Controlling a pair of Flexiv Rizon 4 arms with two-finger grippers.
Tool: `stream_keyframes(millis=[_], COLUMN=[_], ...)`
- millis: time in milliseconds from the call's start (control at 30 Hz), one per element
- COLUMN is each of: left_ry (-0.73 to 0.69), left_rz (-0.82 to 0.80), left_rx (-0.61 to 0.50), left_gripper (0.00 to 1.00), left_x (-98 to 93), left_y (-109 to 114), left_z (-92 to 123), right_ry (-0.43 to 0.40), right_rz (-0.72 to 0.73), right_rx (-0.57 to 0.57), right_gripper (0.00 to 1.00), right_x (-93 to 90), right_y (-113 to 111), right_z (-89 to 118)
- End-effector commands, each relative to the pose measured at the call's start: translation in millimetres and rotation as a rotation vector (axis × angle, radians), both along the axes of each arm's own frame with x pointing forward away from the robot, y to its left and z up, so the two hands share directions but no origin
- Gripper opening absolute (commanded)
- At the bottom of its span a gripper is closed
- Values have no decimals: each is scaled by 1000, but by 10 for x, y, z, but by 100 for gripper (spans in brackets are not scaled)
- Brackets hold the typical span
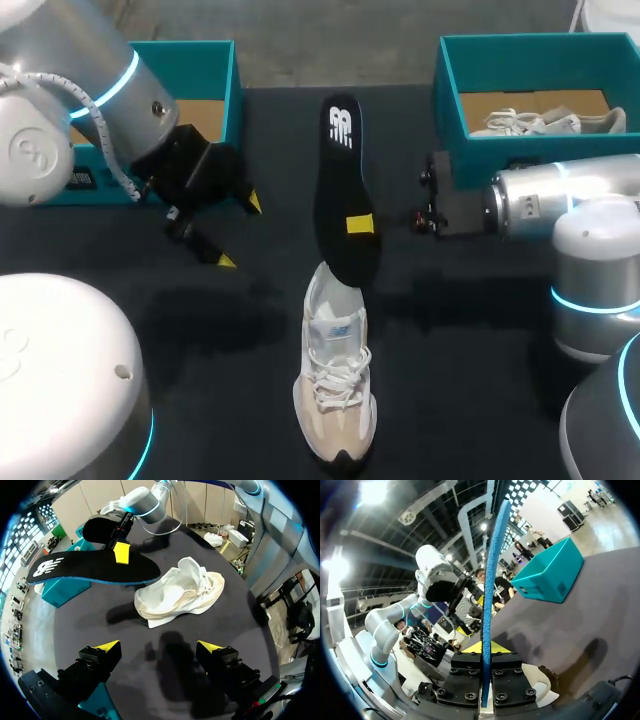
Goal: Take the shoe out of the shoebox, open the shoe tongue, remove and reinsert the insole, then place the shoe into the shoebox
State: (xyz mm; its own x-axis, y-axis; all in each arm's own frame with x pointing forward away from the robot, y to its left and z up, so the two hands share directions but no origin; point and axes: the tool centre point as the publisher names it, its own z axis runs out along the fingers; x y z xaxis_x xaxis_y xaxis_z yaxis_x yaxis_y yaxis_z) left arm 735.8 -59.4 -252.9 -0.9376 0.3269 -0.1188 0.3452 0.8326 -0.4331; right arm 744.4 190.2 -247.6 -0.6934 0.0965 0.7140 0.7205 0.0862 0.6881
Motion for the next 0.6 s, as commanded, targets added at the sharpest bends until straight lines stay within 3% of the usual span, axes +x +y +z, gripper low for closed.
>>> stream_keyframes(millis=[33, 600], left_ry=[-2, 81], left_rz=[2, 55], left_rx=[3, 69], left_gripper=[100, 100], left_x=[-17, -244], left_y=[4, -106], left_z=[4, -429], right_ry=[0, -95], right_rz=[0, 1], right_rx=[-1, 39], right_gripper=[0, 0], right_x=[-1, -30], right_y=[12, 40], right_z=[-2, -85])
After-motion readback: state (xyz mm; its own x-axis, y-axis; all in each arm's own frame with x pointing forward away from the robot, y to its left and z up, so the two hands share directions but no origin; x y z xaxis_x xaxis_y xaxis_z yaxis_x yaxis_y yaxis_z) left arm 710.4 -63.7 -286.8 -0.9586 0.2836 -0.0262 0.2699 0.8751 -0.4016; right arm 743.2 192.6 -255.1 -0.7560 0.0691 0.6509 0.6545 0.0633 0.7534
